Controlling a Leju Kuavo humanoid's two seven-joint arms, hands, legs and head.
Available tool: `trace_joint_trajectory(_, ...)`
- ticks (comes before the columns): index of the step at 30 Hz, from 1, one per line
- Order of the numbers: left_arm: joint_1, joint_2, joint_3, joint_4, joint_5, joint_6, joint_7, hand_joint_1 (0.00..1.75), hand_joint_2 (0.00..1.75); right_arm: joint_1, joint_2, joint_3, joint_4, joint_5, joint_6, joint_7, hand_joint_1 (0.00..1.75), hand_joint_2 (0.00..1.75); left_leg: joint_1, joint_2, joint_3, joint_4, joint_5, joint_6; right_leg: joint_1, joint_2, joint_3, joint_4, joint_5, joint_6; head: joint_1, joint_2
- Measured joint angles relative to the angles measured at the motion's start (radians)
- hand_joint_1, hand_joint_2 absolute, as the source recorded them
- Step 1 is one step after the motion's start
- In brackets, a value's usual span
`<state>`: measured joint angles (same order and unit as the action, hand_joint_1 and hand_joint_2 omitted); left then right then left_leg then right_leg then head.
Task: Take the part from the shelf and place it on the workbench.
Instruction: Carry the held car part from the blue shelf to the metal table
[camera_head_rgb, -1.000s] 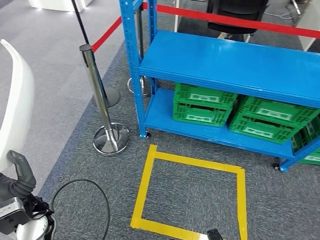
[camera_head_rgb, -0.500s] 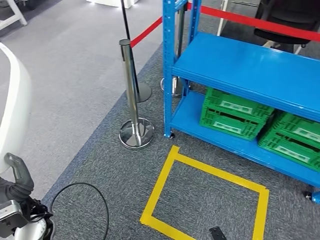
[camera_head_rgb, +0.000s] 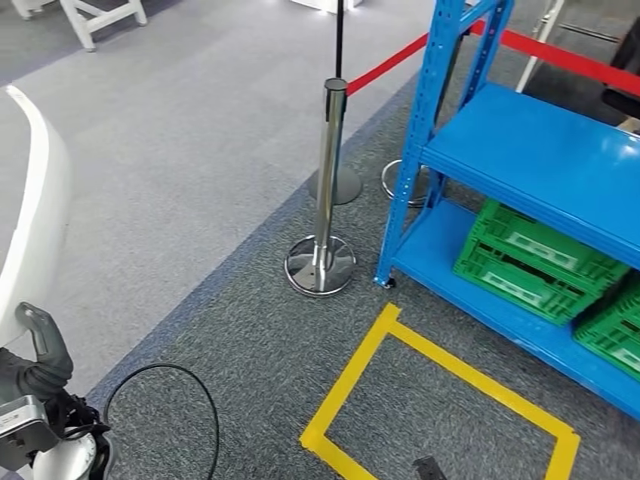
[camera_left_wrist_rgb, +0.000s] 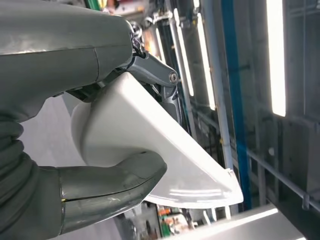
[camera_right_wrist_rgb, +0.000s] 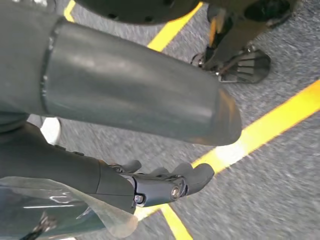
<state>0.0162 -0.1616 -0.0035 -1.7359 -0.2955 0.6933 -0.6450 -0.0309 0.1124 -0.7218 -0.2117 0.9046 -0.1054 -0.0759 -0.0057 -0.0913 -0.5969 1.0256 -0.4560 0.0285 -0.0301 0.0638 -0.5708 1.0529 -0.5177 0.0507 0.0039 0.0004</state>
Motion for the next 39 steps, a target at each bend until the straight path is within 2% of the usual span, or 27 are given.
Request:
trace_joint_trajectory(1, 0.000, 0.000, -0.001, 0.000, 0.000, 0.000, 0.000, 1.75, 1.75, -0.001, 0.000, 0.000, 0.000, 0.000, 0.000, 0.000, 0.00, 0.00, 0.001, -0.010, -0.006, 0.005, 0.000, -0.006, 0.000, 0.014, 0.010, -0.018, -0.001, -0.003, 0.000, 0.000)
trace_joint_trajectory(2, 0.001, 0.000, -0.001, 0.000, 0.000, 0.000, 0.000, 1.75, 1.75, -0.001, 0.000, 0.000, 0.001, 0.000, 0.000, 0.000, 0.00, 0.00, 0.001, -0.021, -0.010, 0.007, 0.002, -0.012, 0.001, 0.012, 0.015, -0.021, -0.004, -0.009, -0.001, 0.000)
trace_joint_trajectory(3, 0.002, 0.001, -0.001, 0.000, 0.001, 0.000, 0.001, 1.75, 1.75, -0.002, 0.000, 0.000, 0.001, 0.000, 0.000, 0.000, 0.00, 0.00, 0.004, -0.031, -0.013, 0.006, 0.004, -0.017, 0.002, 0.002, 0.017, -0.019, -0.002, -0.015, -0.001, 0.000)
trace_joint_trajectory(4, 0.003, 0.001, -0.001, 0.001, 0.001, 0.000, 0.001, 1.75, 1.75, -0.002, 0.000, 0.000, 0.001, 0.000, 0.000, 0.000, 0.00, 0.00, 0.004, -0.026, -0.016, 0.010, 0.003, -0.023, 0.002, -0.009, 0.018, -0.021, 0.000, -0.022, -0.001, 0.000)
trace_joint_trajectory(6, 0.002, 0.002, -0.002, 0.001, 0.002, 0.000, 0.001, 1.75, 1.75, -0.001, 0.000, 0.000, 0.001, 0.000, 0.000, 0.000, 0.00, 0.00, 0.002, 0.020, -0.041, 0.061, -0.027, -0.033, 0.002, -0.035, 0.023, -0.026, 0.002, -0.034, -0.006, 0.000)
trace_joint_trajectory(7, 0.001, 0.003, -0.002, 0.001, 0.003, 0.000, 0.001, 1.75, 1.75, -0.001, 0.000, 0.000, 0.001, 0.001, 0.001, -0.001, 0.00, 0.00, 0.002, 0.051, -0.066, 0.116, -0.055, -0.037, 0.004, -0.049, 0.025, -0.026, 0.001, -0.039, -0.008, 0.000)
trace_joint_trajectory(8, 0.001, 0.003, -0.003, 0.001, 0.003, 0.000, 0.001, 1.75, 1.75, 0.000, 0.000, 0.000, 0.001, 0.001, 0.001, -0.001, 0.00, 0.00, 0.004, 0.069, -0.099, 0.184, -0.085, -0.041, 0.006, -0.063, 0.026, -0.026, -0.001, -0.042, -0.011, 0.000)
trace_joint_trajectory(9, 0.001, 0.003, -0.003, 0.002, 0.003, 0.000, 0.001, 1.75, 1.75, 0.001, -0.001, 0.000, 0.001, 0.001, 0.002, -0.001, 0.00, 0.00, 0.006, 0.076, -0.129, 0.245, -0.107, -0.043, 0.007, -0.078, 0.027, -0.026, -0.003, -0.044, -0.010, 0.000)
trace_joint_trajectory(10, 0.002, 0.003, -0.004, 0.002, 0.003, 0.000, 0.001, 1.75, 1.75, 0.002, -0.001, 0.000, 0.001, 0.001, 0.002, -0.001, 0.00, 0.00, 0.008, 0.079, -0.147, 0.281, -0.112, -0.044, 0.008, -0.092, 0.028, -0.026, -0.005, -0.045, -0.010, 0.000)
trace_joint_trajectory(11, 0.003, 0.004, -0.004, 0.003, 0.003, 0.000, 0.001, 1.75, 1.75, 0.002, -0.001, 0.000, 0.001, 0.001, 0.002, 0.000, 0.00, 0.00, 0.010, 0.080, -0.148, 0.282, -0.100, -0.043, 0.009, -0.106, 0.029, -0.026, -0.007, -0.046, -0.010, 0.000)
trace_joint_trajectory(13, 0.004, 0.005, -0.004, 0.004, 0.004, 0.000, 0.001, 1.75, 1.75, -0.001, -0.001, 0.000, 0.001, 0.001, 0.003, -0.001, 0.00, 0.00, 0.008, 0.091, -0.100, 0.185, -0.035, -0.035, 0.011, -0.129, 0.035, -0.027, -0.011, -0.045, -0.010, 0.000)
trace_joint_trajectory(15, 0.002, 0.006, -0.005, 0.004, 0.004, 0.000, 0.002, 1.75, 1.75, -0.002, 0.000, 0.000, 0.001, 0.001, 0.003, -0.002, 0.00, 0.00, -0.006, 0.133, -0.038, 0.064, 0.005, -0.021, 0.015, -0.150, 0.042, -0.027, -0.018, -0.039, -0.011, 0.000)
trace_joint_trajectory(17, 0.000, 0.006, -0.006, 0.004, 0.006, 0.000, 0.003, 1.75, 1.75, -0.003, 0.000, 0.000, 0.001, 0.002, 0.005, -0.003, 0.00, 0.00, -0.018, 0.158, -0.015, 0.014, 0.001, -0.009, 0.018, -0.172, 0.046, -0.030, -0.023, -0.030, -0.010, 0.000)
trace_joint_trajectory(19, 0.003, 0.008, -0.007, 0.003, 0.011, 0.000, 0.005, 1.75, 1.75, -0.004, 0.000, 0.000, 0.001, 0.002, 0.006, -0.005, 0.00, 0.00, -0.017, 0.136, -0.011, 0.001, 0.002, -0.001, 0.018, -0.188, 0.051, -0.033, -0.029, -0.019, -0.009, 0.000)
trace_joint_trajectory(21, 0.005, 0.010, -0.007, 0.003, 0.014, 0.000, 0.006, 1.75, 1.75, -0.006, 0.000, 0.000, 0.001, 0.003, 0.007, -0.007, 0.00, 0.00, -0.010, 0.113, -0.001, -0.017, 0.009, 0.008, 0.017, -0.148, 0.039, 0.000, -0.054, -0.012, -0.006, 0.000)
trace_joint_trajectory(23, 0.004, 0.009, -0.009, 0.003, 0.014, 0.000, 0.006, 1.75, 1.75, -0.005, -0.001, 0.000, 0.001, 0.003, 0.007, -0.009, 0.00, 0.00, -0.006, 0.093, 0.005, -0.025, 0.013, 0.016, 0.016, -0.084, -0.015, 0.106, -0.107, -0.008, -0.001, 0.000)
trace_joint_trajectory(25, 0.006, 0.009, -0.010, 0.003, 0.015, 0.000, 0.006, 1.75, 1.75, -0.002, -0.001, 0.000, 0.001, 0.003, 0.008, -0.008, 0.00, 0.00, -0.006, 0.068, 0.005, -0.024, 0.012, 0.019, 0.015, -0.064, -0.082, 0.220, -0.142, -0.006, 0.002, 0.000)
trace_joint_trajectory(26, 0.008, 0.009, -0.011, 0.003, 0.015, 0.000, 0.006, 1.75, 1.75, 0.000, -0.001, 0.000, 0.001, 0.003, 0.008, -0.008, 0.00, 0.00, -0.005, 0.054, 0.006, -0.023, 0.011, 0.018, 0.014, -0.063, -0.099, 0.236, -0.133, -0.004, 0.002, 0.000)
trace_joint_trajectory(27, 0.009, 0.009, -0.011, 0.003, 0.015, 0.000, 0.006, 1.75, 1.75, 0.001, -0.001, 0.000, 0.001, 0.003, 0.009, -0.008, 0.00, 0.00, -0.004, 0.039, 0.007, -0.021, 0.010, 0.017, 0.012, -0.062, -0.097, 0.215, -0.104, -0.001, 0.003, 0.000)
trace_joint_trajectory(28, 0.009, 0.009, -0.011, 0.003, 0.015, 0.000, 0.006, 1.75, 1.75, 0.001, -0.001, 0.000, 0.001, 0.003, 0.009, -0.008, 0.00, 0.00, -0.001, 0.025, 0.007, -0.017, 0.008, 0.013, 0.009, -0.055, -0.077, 0.159, -0.062, 0.001, 0.003, 0.000)
trace_joint_trajectory(30, 0.009, 0.009, -0.011, 0.003, 0.015, 0.000, 0.006, 1.75, 1.75, 0.001, -0.002, 0.000, 0.002, 0.003, 0.010, -0.009, 0.00, 0.00, 0.002, 0.000, 0.002, -0.002, 0.000, 0.002, 0.000, -0.013, -0.024, 0.039, -0.007, 0.005, 0.004, 0.000)
trace_joint_trajectory(32, 0.009, 0.009, -0.012, 0.003, 0.014, 0.000, 0.006, 1.75, 1.75, 0.000, -0.002, 0.000, 0.002, 0.004, 0.012, -0.010, 0.00, 0.00, 0.003, -0.021, -0.008, 0.009, -0.004, -0.011, -0.002, 0.014, 0.002, -0.009, -0.003, -0.001, 0.004, 0.000)
trace_joint_trajectory(34, 0.012, 0.010, -0.013, 0.003, 0.014, 0.000, 0.006, 1.75, 1.75, 0.000, -0.002, 0.000, 0.002, 0.004, 0.013, -0.010, 0.00, 0.00, 0.006, -0.039, -0.015, 0.011, -0.001, -0.021, 0.001, -0.005, 0.007, -0.013, -0.003, -0.016, 0.004, 0.000)
trace_joint_trajectory(35, 0.014, 0.010, -0.013, 0.003, 0.015, 0.000, 0.006, 1.75, 1.75, -0.001, -0.002, 0.000, 0.002, 0.004, 0.014, -0.010, 0.00, 0.00, 0.005, -0.028, -0.018, 0.017, -0.005, -0.025, 0.001, -0.016, 0.011, -0.015, -0.002, -0.023, 0.004, 0.000)
trace_joint_trajectory(36, 0.014, 0.011, -0.013, 0.003, 0.016, 0.000, 0.010, 1.75, 1.75, -0.001, -0.003, -0.001, 0.002, 0.004, 0.013, -0.011, 0.00, 0.00, 0.004, -0.004, -0.027, 0.038, -0.017, -0.030, 0.001, -0.029, 0.015, -0.018, -0.001, -0.030, 0.001, 0.000)
trace_joint_trajectory(38, 0.014, 0.014, -0.017, 0.003, 0.022, 0.000, 0.024, 1.75, 1.75, 0.000, -0.003, -0.001, 0.002, 0.005, 0.014, -0.012, 0.00, 0.00, 0.003, 0.058, -0.075, 0.139, -0.068, -0.038, 0.004, -0.055, 0.022, -0.022, -0.003, -0.040, -0.004, 0.000)
trace_joint_trajectory(39, 0.015, 0.016, -0.019, 0.003, 0.025, 0.000, 0.032, 1.75, 1.75, 0.001, -0.003, -0.001, 0.002, 0.006, 0.015, -0.012, 0.00, 0.00, 0.005, 0.073, -0.109, 0.209, -0.097, -0.041, 0.006, -0.070, 0.024, -0.022, -0.005, -0.043, -0.005, 0.000)
